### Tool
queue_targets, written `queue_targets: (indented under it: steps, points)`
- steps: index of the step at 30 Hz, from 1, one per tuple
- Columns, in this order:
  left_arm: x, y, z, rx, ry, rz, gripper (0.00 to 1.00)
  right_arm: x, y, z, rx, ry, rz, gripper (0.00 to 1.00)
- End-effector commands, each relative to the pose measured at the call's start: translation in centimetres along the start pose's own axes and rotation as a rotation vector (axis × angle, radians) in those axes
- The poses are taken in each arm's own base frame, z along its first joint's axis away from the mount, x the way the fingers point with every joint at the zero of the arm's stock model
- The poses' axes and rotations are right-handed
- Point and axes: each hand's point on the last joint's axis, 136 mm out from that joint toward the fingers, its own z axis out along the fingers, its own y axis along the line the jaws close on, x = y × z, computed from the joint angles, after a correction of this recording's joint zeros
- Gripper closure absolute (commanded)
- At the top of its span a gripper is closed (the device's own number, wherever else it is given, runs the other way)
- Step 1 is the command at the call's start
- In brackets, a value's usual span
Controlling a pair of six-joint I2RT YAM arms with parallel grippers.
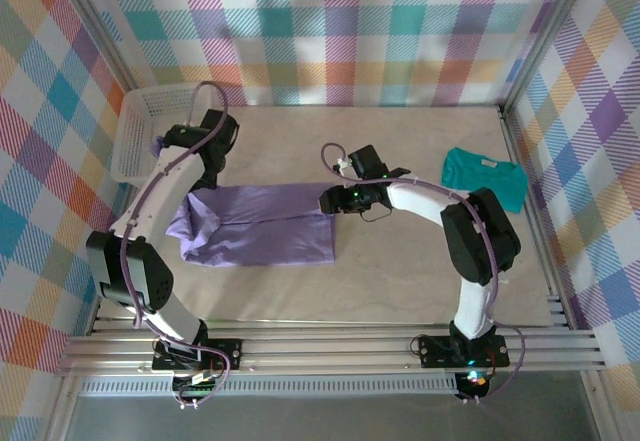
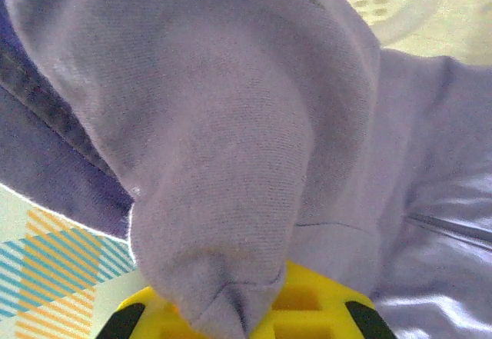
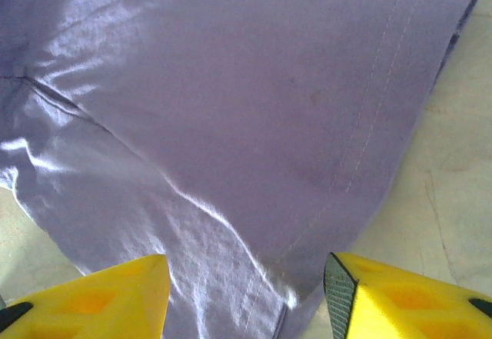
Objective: Fold the inside-out t-shirt
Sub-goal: Fold the T-shirt at the center of the table.
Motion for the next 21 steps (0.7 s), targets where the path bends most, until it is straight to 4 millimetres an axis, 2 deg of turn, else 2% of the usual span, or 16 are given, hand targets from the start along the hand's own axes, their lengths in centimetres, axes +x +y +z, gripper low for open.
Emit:
queue_targets:
  steps: [1, 4, 7, 9, 10, 11, 12, 14, 15, 18, 21]
  points:
    - [0.2, -3.1, -2.0, 0.101, 0.005, 0.005, 1.0, 0.3, -0.7, 1.1, 0.025, 0.046, 0.013, 0.46]
    - [0.4, -8.3, -4.3, 0.264, 0.001, 0.009, 1.0, 0.0, -1.6, 0.3, 0.049, 0.028, 0.021, 0.46]
    - [0.7, -15.6, -7.4, 0.46, -0.004, 0.034, 0.98, -0.2, -3.8, -1.9, 0.104, -0.01, 0.064, 0.42]
    - [1.1, -20.9, -9.1, 0.582, 0.016, 0.076, 0.86, 0.0, -5.4, -3.5, 0.128, -0.041, 0.107, 0.41]
    - [1.3, -23.5, -9.6, 0.626, 0.035, 0.098, 0.73, 0.2, -6.3, -4.4, 0.146, -0.055, 0.134, 0.4]
    - [1.6, -25.7, -10.1, 0.653, 0.052, 0.133, 0.61, 0.3, -7.0, -5.1, 0.157, -0.069, 0.153, 0.4]
    - [1.4, -26.7, -10.2, 0.649, 0.057, 0.153, 0.54, 0.6, -7.8, -5.8, 0.172, -0.082, 0.174, 0.39]
    - [1.0, -28.1, -9.8, 0.615, 0.054, 0.195, 0.39, 0.9, -8.4, -6.8, 0.188, -0.102, 0.182, 0.37]
    - [0.6, -28.0, -9.5, 0.597, 0.046, 0.198, 0.35, 1.1, -8.3, -7.0, 0.193, -0.104, 0.177, 0.37]
    - [-0.2, -26.3, -9.5, 0.568, 0.01, 0.19, 0.28, 1.4, -7.4, -7.1, 0.144, -0.109, 0.169, 0.36]
    - [0.9, -24.2, -9.2, 0.646, 0.01, 0.114, 0.24, 1.0, -4.8, -6.8, 0.033, -0.143, 0.111, 0.35]
